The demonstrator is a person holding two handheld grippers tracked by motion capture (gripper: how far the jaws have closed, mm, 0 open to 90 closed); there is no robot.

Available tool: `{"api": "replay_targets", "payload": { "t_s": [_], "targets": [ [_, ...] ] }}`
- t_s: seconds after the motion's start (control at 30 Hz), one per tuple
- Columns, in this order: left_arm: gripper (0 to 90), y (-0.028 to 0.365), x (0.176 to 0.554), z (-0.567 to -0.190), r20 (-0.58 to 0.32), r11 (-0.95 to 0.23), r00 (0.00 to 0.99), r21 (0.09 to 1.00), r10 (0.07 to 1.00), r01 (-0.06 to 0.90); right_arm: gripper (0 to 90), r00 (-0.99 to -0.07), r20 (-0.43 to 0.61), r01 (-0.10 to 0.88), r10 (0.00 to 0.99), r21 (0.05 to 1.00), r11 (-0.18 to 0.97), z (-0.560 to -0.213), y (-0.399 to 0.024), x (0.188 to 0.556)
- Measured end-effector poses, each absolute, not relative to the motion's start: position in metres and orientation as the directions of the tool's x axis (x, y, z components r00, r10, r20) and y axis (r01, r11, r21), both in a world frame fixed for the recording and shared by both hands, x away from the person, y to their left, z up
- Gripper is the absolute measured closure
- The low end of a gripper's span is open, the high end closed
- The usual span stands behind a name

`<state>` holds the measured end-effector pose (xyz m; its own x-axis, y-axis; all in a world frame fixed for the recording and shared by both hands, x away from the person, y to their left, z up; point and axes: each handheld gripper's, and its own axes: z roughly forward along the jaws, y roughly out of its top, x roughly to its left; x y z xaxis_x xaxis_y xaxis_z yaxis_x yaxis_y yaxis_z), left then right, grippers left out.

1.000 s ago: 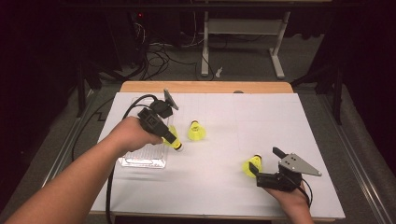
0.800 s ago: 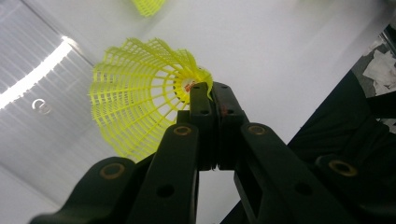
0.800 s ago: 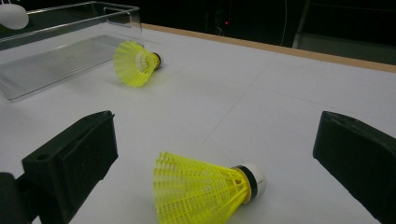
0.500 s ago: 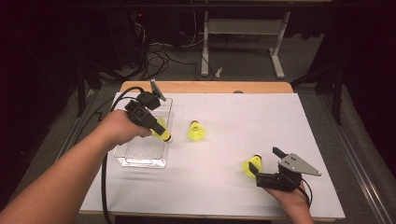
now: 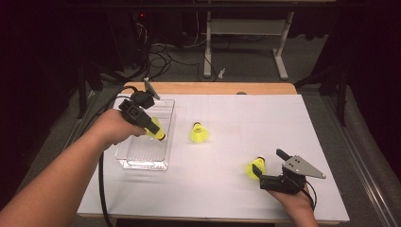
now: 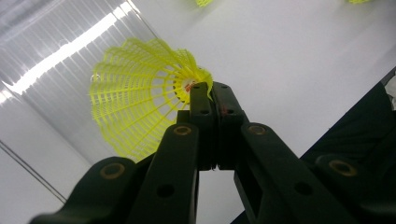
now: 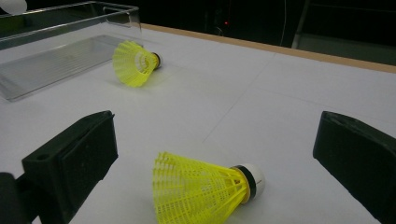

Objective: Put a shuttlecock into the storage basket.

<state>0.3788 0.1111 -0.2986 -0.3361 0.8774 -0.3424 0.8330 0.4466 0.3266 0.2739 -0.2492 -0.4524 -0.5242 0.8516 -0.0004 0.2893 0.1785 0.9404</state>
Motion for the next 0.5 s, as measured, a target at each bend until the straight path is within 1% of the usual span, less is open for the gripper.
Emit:
{"api": "replay_targets", "payload": {
  "t_s": [0.23, 0.27, 0.4, 0.5],
  "targets": [
    [89.1, 0.117, 0.385, -0.302, -0.323, 0.475, -0.375, 0.329, 0.869, 0.816, 0.5, -0.523, 0.0, 0.29, 0.852, 0.94, 0.178, -0.453, -0.249, 0.274],
    [89.1, 0.117, 0.386, -0.302, -0.323, 0.494, -0.397, 0.325, 0.859, 0.806, 0.4, -0.523, -0.001, 0.29, 0.852, 0.94, 0.179, -0.453, -0.249, 0.274],
    [89.1, 0.121, 0.389, -0.305, -0.318, 0.486, -0.389, 0.33, 0.865, 0.81, 0.4, -0.522, 0.001, 0.29, 0.853, 0.941, 0.177, -0.453, -0.249, 0.274],
    [89.1, 0.123, 0.391, -0.306, -0.32, 0.501, -0.404, 0.327, 0.857, 0.802, 0.4, -0.523, 0.0, 0.289, 0.852, 0.941, 0.178, -0.453, -0.249, 0.274]
  ]
}}
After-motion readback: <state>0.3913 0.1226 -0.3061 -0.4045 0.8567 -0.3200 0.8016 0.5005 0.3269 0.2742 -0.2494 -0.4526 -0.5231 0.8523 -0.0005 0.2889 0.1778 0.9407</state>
